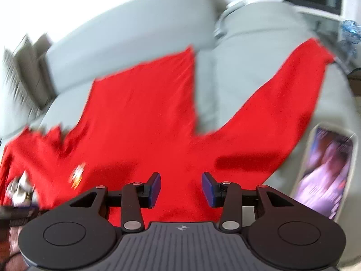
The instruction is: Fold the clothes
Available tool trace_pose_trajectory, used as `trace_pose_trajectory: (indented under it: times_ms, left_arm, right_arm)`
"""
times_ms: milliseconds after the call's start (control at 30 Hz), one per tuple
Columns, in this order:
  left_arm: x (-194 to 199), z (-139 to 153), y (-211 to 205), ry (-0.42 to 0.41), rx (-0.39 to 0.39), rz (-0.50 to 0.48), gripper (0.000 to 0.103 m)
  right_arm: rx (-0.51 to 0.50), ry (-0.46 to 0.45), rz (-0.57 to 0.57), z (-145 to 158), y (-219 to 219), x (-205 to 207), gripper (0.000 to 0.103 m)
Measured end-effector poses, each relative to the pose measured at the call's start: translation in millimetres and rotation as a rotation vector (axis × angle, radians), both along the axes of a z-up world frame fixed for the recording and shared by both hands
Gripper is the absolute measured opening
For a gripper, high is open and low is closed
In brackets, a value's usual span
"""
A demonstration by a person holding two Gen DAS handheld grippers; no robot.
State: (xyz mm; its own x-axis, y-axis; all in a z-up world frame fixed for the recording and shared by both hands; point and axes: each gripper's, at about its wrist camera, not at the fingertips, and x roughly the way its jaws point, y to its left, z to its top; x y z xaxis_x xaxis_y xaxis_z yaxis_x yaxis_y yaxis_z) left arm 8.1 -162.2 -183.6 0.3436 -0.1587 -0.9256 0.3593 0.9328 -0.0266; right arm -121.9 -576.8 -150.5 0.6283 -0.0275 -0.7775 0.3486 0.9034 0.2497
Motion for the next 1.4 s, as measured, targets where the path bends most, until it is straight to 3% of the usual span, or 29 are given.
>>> trace_pose_trajectory:
  times_ms: [267, 600, 800, 1067, 1200, 1400]
  left_arm:
    - [19, -12, -12, 0.035, 0.054, 0.033, 0.062]
    - [37, -27, -29, 0.069, 0.141, 0.068, 0.062]
    - [41, -32, -41, 0.069, 0.192, 0.058, 0.062]
    - [42, -37, -49, 0.063, 0.224, 0.037, 0.062]
    - [42, -35, -47, 0.057, 0.226, 0.031, 0.062]
    - [38, -26, -37, 0.038, 0.186, 0.044, 0.062]
  right_arm:
    - [-0.041, -0.119, -0.281, 11, -138, 20, 0.043]
    - [0.057, -0.228, -0.54, -24, -291, 35, 0.043]
    - [0.212, -0.223, -0.568, -60, -331, 58, 0.044]
    - [0.25, -0.233, -0.576, -78, -345, 79, 0.044]
    - [0.157, -0.255, -0.574, -61, -338, 84, 0.011]
    - [-0.041, -0.288, -0.462, 3, -303, 86, 0.009]
